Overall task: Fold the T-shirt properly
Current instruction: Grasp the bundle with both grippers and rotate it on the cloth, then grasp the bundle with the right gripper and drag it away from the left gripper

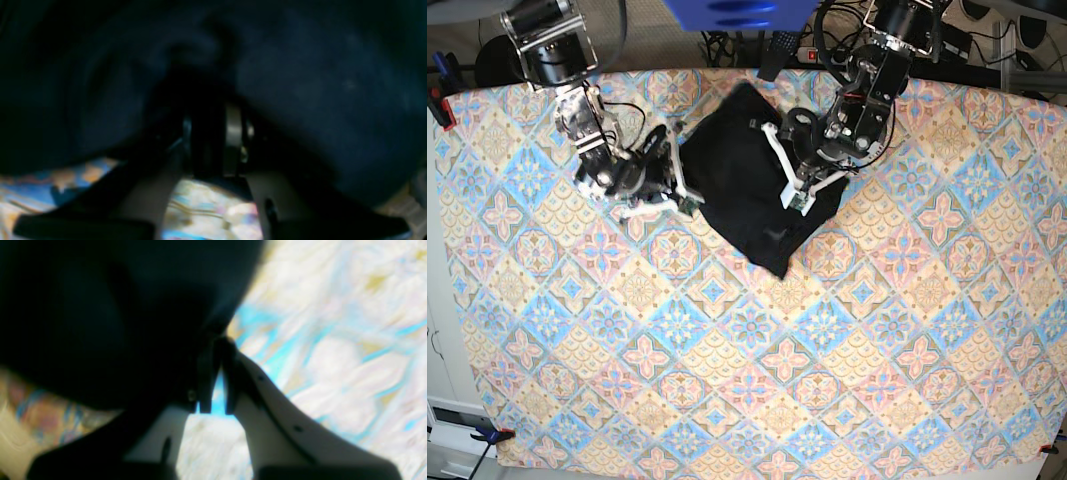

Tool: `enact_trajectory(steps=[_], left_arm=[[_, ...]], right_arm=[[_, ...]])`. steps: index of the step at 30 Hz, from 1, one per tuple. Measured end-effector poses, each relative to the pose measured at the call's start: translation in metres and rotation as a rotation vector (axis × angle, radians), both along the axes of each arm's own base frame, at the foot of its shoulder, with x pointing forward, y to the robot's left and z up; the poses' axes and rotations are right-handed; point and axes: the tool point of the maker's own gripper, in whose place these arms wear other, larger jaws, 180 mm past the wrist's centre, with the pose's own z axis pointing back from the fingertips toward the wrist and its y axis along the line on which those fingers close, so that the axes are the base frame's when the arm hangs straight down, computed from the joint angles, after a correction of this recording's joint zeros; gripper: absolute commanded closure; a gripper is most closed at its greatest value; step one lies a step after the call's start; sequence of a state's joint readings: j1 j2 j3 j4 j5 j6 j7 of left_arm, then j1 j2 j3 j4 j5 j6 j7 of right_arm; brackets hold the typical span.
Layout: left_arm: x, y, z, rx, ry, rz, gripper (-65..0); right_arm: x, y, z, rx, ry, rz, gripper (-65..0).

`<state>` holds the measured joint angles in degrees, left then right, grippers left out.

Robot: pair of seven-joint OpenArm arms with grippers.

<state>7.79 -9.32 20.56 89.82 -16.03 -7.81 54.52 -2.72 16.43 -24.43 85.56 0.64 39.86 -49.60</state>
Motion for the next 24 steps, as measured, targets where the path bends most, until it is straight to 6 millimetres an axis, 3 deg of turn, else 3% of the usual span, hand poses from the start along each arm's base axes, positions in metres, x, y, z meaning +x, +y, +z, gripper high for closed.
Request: enact_trajectory(steps=[6,11,15,19,22,24], left_arm=[[0.035,-0.013,0.004,-0.02,-0.026,0.019,-11.0],[0.049,-0.024,0.012,-0.055,-0.067,0.031,-10.9],[0.059,-0.021,0.018,-0.078,-0.119,0.076,-10.8],[0.061,0.019,0.015,-0.046,-0.104,0.289,-10.8],[0.064,0.055,0.033,-0.051,-0.157,0.427,-10.8],[0.062,0.085,0.045,-0.043,-0.191,0.534,-10.8]], right_arm=[[-0.02,-0.015,0.012,-0.038,-0.026,0.041,-4.6],[-0.018,-0.04,0.034,-0.034,-0.09,-0.054,-4.6],[-0.01,-0.059,0.058,-0.065,-0.16,-0.105,-4.6],[-0.018,-0.05,0.072,-0.055,-0.185,-0.086,-4.6],[-0.034,-0.047,0.067,-0.057,-0.153,-0.074,-4.6],[-0.039,-0.033,0.065,-0.045,-0.138,-0.046,-4.5]])
